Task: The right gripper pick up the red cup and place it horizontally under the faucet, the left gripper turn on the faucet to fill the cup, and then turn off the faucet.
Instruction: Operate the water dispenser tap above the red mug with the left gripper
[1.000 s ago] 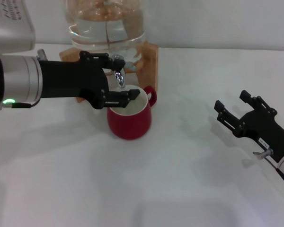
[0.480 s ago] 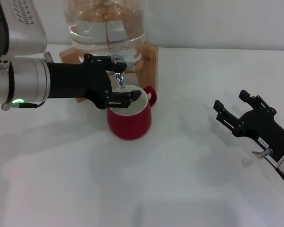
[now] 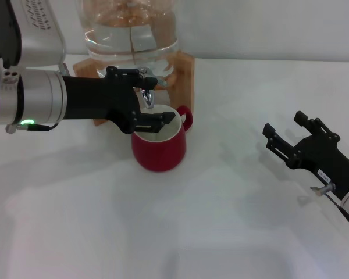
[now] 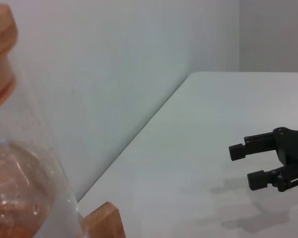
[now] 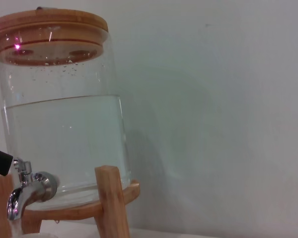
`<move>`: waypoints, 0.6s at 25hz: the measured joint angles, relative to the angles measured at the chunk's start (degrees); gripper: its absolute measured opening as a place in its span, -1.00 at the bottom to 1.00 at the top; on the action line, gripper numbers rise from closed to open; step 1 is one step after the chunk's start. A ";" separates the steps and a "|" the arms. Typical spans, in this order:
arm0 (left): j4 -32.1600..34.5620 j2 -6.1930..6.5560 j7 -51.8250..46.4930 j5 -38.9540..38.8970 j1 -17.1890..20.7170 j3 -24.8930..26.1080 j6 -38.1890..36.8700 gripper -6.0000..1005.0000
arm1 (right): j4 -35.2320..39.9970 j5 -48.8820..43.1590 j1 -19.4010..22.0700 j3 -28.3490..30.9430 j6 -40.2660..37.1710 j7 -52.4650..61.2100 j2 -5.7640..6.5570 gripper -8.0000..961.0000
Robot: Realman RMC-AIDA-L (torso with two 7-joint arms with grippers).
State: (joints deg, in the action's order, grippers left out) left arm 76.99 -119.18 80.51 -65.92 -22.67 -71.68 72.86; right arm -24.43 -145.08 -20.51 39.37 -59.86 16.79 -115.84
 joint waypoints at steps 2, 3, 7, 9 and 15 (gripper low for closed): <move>0.00 0.00 0.00 0.00 -0.16 -0.02 0.00 0.51 | 0.00 -0.01 0.01 0.00 0.00 0.00 0.00 0.67; 0.00 0.00 0.00 0.00 -0.21 -0.02 0.00 0.51 | 0.00 -0.02 0.02 0.00 0.00 0.00 0.00 0.67; -0.15 0.00 0.00 0.00 -0.49 -0.08 0.00 0.51 | 0.00 -0.03 0.03 0.00 0.00 0.00 0.00 0.67; -0.24 0.00 0.00 0.00 -0.56 -0.12 0.00 0.51 | 0.00 -0.03 0.03 0.00 0.00 0.00 0.00 0.67; -0.48 0.00 0.00 0.00 -0.65 -0.13 0.17 0.51 | 0.00 -0.03 0.04 -0.08 0.01 0.00 -0.07 0.67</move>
State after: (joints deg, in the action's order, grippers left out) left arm 76.51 -119.18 80.51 -65.91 -23.32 -71.81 73.02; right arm -24.43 -145.11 -20.47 39.30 -59.85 16.79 -115.90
